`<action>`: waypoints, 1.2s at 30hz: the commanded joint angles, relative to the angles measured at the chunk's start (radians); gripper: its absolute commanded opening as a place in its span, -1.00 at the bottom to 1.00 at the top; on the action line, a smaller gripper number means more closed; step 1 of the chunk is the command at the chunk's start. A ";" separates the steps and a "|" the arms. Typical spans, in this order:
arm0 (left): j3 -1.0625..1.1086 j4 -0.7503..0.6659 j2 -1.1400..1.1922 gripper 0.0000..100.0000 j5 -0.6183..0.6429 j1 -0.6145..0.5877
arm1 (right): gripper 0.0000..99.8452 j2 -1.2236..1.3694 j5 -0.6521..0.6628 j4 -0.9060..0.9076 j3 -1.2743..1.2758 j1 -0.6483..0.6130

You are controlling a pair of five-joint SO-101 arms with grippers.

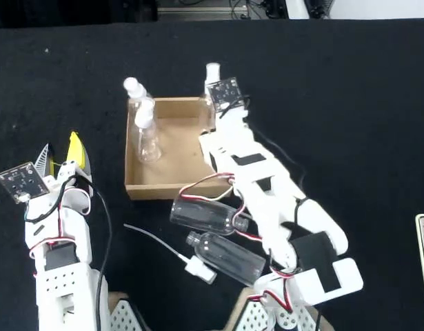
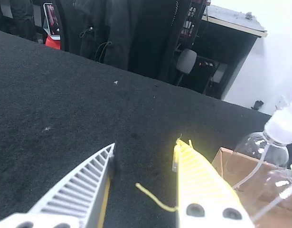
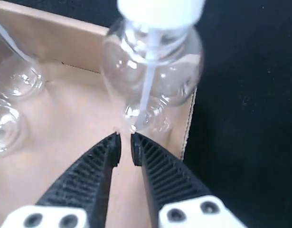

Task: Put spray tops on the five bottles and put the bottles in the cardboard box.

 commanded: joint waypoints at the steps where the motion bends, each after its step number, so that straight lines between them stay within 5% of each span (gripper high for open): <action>1: 0.022 0.000 -0.003 -0.65 0.005 0.004 | -0.98 -0.008 0.009 -0.034 -0.061 0.023; 12: 0.022 0.000 -0.003 -0.65 0.005 0.004 | -0.98 -0.274 0.003 0.132 -0.012 0.023; 17: 0.022 0.002 -0.003 -0.65 0.005 0.004 | -0.90 -0.553 0.032 0.486 -0.038 0.029; 22: 0.022 0.002 -0.003 -0.65 0.005 0.004 | -0.60 -0.757 0.247 0.916 -0.054 0.023; 26: 0.022 0.002 -0.003 -0.65 0.005 0.005 | -0.56 -0.840 0.417 1.132 -0.036 0.017; 31: 0.022 0.003 -0.002 -0.65 0.005 0.004 | -0.56 -0.878 0.609 1.295 0.030 -0.086; 36: 0.022 0.003 -0.002 -0.65 0.005 0.004 | -0.56 -0.875 0.569 1.263 0.139 -0.307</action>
